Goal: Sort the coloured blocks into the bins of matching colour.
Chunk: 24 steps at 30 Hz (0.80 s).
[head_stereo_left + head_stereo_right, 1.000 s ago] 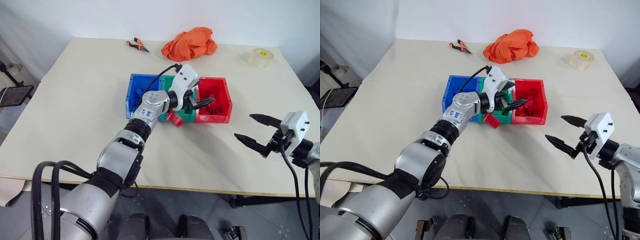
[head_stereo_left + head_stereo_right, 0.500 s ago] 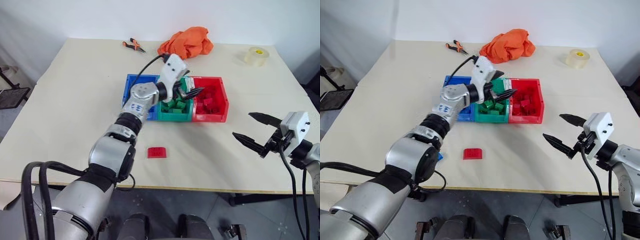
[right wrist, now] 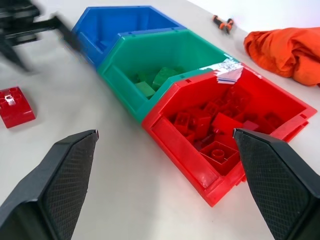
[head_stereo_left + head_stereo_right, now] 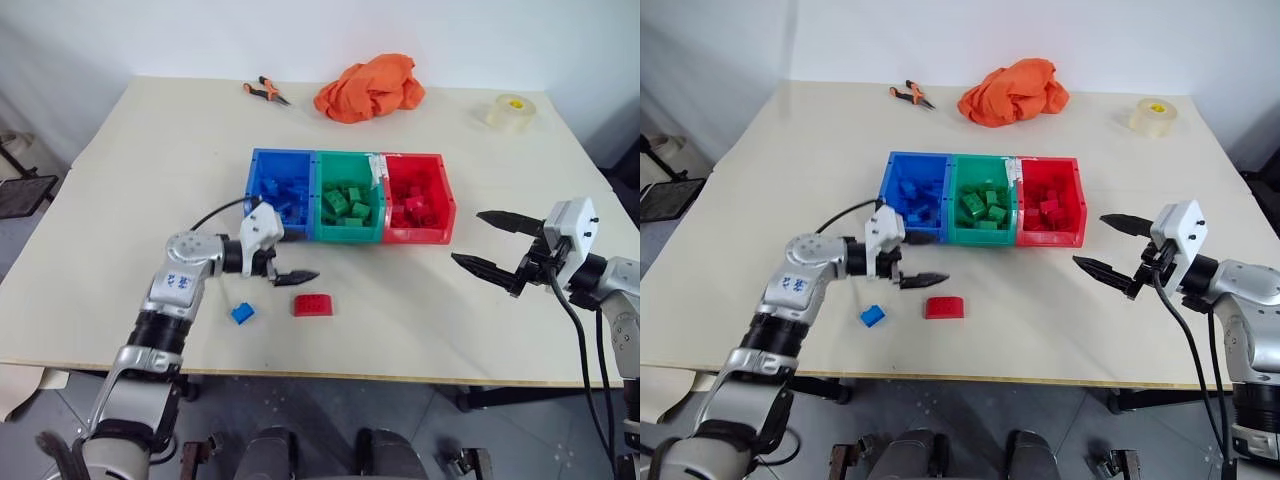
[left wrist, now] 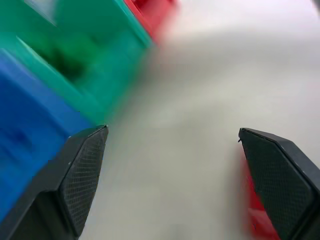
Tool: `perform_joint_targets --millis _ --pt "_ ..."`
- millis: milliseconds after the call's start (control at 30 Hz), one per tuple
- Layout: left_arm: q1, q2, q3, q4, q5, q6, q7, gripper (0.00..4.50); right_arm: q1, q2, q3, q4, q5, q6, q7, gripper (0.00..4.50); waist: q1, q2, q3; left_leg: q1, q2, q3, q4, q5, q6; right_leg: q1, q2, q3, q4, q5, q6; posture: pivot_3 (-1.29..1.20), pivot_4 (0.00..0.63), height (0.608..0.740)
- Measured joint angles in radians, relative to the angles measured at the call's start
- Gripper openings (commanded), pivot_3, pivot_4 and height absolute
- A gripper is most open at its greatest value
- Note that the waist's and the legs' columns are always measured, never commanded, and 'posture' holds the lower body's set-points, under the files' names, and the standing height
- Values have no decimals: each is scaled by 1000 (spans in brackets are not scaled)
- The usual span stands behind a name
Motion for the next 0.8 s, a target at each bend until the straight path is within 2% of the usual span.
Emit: perform_joint_targets --millis 267,433,600,800 --pt "12 27 4 -145 -56 73 4 4446 -3 0 5 0 0 1 8 4500 -8 0 0 1 0 0 -2 0 1 1 0 0 -1 0 0 0 150 740" --pt "50 75 -30 -202 -78 104 -61 4446 16 -4 4 -3 2 5 9 4500 -11 0 0 2 1 2 -2 0 1 0 0 0 -1 0 0 0 150 740" --pt "79 151 -49 -207 -85 89 -139 4446 119 -56 -32 -50 28 49 50 4500 -6 0 0 1 0 1 -2 -1 1 1 -1 0 -1 0 0 0 150 740" --pt "80 154 -78 -162 -78 20 -171 4446 177 -86 -78 -93 55 70 73 4500 -8 0 0 2 0 1 -2 -1 1 1 0 0 -1 0 0 0 150 740"
